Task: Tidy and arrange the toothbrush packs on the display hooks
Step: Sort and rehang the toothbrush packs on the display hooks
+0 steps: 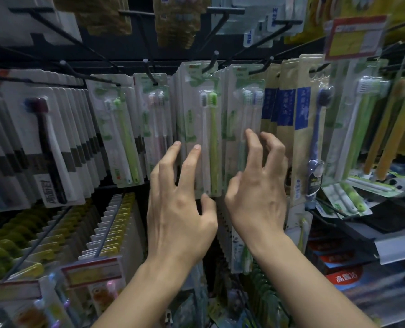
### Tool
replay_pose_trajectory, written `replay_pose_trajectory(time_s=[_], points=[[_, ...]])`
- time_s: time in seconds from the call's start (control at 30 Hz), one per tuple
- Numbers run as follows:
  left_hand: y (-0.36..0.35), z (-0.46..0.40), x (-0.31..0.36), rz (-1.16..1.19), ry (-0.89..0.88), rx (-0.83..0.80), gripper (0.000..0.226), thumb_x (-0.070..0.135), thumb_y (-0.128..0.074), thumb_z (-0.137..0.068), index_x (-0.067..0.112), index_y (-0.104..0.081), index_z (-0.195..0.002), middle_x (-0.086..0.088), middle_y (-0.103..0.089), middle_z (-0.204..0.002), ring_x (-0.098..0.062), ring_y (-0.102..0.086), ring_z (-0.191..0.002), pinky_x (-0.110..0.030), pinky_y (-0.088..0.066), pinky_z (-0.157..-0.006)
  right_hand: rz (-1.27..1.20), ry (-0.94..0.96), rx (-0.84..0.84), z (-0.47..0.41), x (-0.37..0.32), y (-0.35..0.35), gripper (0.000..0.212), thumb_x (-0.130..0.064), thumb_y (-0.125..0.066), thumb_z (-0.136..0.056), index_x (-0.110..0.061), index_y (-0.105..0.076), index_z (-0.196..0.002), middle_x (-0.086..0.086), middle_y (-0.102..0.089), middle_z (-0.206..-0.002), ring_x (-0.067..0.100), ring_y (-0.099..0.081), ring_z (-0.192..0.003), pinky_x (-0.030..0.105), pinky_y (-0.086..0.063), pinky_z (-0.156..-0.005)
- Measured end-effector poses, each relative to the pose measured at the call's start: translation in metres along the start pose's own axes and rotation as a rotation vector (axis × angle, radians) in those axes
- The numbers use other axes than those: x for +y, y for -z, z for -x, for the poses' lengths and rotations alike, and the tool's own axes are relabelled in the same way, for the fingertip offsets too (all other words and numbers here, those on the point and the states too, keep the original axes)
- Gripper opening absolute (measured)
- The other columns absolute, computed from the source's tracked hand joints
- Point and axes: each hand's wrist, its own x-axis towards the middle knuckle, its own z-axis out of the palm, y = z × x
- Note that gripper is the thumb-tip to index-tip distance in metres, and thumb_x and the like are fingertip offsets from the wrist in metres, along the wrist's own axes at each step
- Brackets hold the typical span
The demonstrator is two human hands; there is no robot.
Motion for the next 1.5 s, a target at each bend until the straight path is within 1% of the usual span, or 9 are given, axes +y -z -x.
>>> replay_pose_trajectory(time_s=[0.13,0.4,0.57,0.7,0.83,1.0,1.1,1.23,1.5], points=[[0.007,-0.002,-0.004,-0.016,0.034,0.007,0.079,0.02,-0.071,-0.09,0.033,-0.035,-0.16,0.009,-0.024,-0.162,-0.015,-0.024,-0.153,-0.033,-0.031,-0.121,-0.004,0.039,0.058,0.003,-0.005,0.002,0.074,-0.003,-0.061,-0.084,-0.016,-0.04,-0.153,0.011,-0.036,-0.15,0.033,-0.04,-0.126,0.037,-0.057,-0.073],[0.026,-0.01,-0.019,-0.018,0.136,0.04,0.063,0.022,-0.069,-0.089,0.025,-0.047,-0.148,0.009,-0.041,-0.139,-0.011,-0.037,-0.134,-0.025,-0.034,-0.11,-0.214,0.251,0.21,0.011,-0.032,0.008,0.047,0.006,-0.062,-0.083,0.001,-0.063,-0.13,0.022,-0.053,-0.121,0.035,-0.051,-0.107,0.024,-0.04,-0.089],[0.043,-0.024,-0.036,0.021,0.261,0.083,0.052,0.014,-0.07,-0.086,0.02,-0.056,-0.135,0.006,-0.048,-0.13,-0.016,-0.046,-0.128,-0.023,-0.034,-0.103,-0.554,0.334,-0.063,0.021,-0.062,0.002,0.034,0.006,-0.058,-0.091,-0.004,-0.064,-0.123,0.007,-0.058,-0.117,0.021,-0.06,-0.105,0.034,-0.052,-0.088],[0.056,-0.043,-0.05,0.073,0.426,0.076,0.046,0.017,-0.069,-0.087,0.026,-0.057,-0.131,0.007,-0.05,-0.131,-0.016,-0.051,-0.126,-0.026,-0.038,-0.1,-0.655,0.164,-0.348,0.022,-0.083,-0.009,0.035,-0.011,-0.058,-0.101,-0.021,-0.059,-0.133,-0.011,-0.056,-0.127,0.004,-0.057,-0.115,0.027,-0.05,-0.099],[0.068,-0.063,-0.065,0.062,0.501,-0.016,0.048,0.023,-0.068,-0.09,0.028,-0.056,-0.136,0.004,-0.047,-0.141,-0.018,-0.049,-0.132,-0.029,-0.036,-0.104,-0.595,0.021,-0.501,0.013,-0.103,-0.02,0.046,-0.021,-0.056,-0.103,-0.028,-0.047,-0.147,-0.013,-0.049,-0.145,0.006,-0.05,-0.133,0.028,-0.042,-0.114],[0.078,-0.08,-0.079,0.088,0.488,-0.117,0.045,0.027,-0.068,-0.094,0.028,-0.059,-0.138,0.003,-0.041,-0.153,-0.018,-0.042,-0.145,-0.028,-0.03,-0.117,-0.427,-0.082,-0.607,0.0,-0.12,-0.041,0.059,-0.026,-0.055,-0.102,-0.026,-0.034,-0.157,-0.001,-0.023,-0.168,0.017,-0.027,-0.154,0.032,-0.025,-0.123],[0.077,-0.081,-0.084,0.096,0.505,-0.168,0.044,0.031,-0.067,-0.096,0.031,-0.061,-0.139,0.0,-0.031,-0.164,-0.02,-0.031,-0.153,-0.03,-0.026,-0.119,-0.366,-0.132,-0.685,-0.001,-0.125,-0.05,0.067,-0.028,-0.055,-0.101,-0.025,-0.024,-0.161,0.005,-0.001,-0.173,0.03,-0.021,-0.157,0.043,-0.029,-0.122],[0.07,-0.078,-0.088,0.093,0.547,-0.194,0.041,0.031,-0.066,-0.096,0.036,-0.062,-0.137,-0.005,-0.017,-0.171,-0.023,-0.021,-0.159,-0.036,-0.025,-0.122,-0.334,-0.135,-0.703,0.003,-0.125,-0.058,0.069,-0.028,-0.058,-0.101,-0.026,-0.023,-0.16,0.011,0.009,-0.172,0.037,-0.02,-0.157,0.044,-0.034,-0.118],[0.063,-0.08,-0.092,0.138,0.535,-0.097,0.026,0.031,-0.069,-0.093,0.038,-0.06,-0.117,0.006,-0.033,-0.127,-0.019,-0.054,-0.119,-0.031,-0.046,-0.098,-0.375,-0.14,-0.694,-0.001,-0.114,-0.063,0.07,-0.03,-0.062,-0.099,-0.028,-0.025,-0.159,0.006,-0.006,-0.17,0.034,-0.027,-0.154,0.041,-0.031,-0.12]])
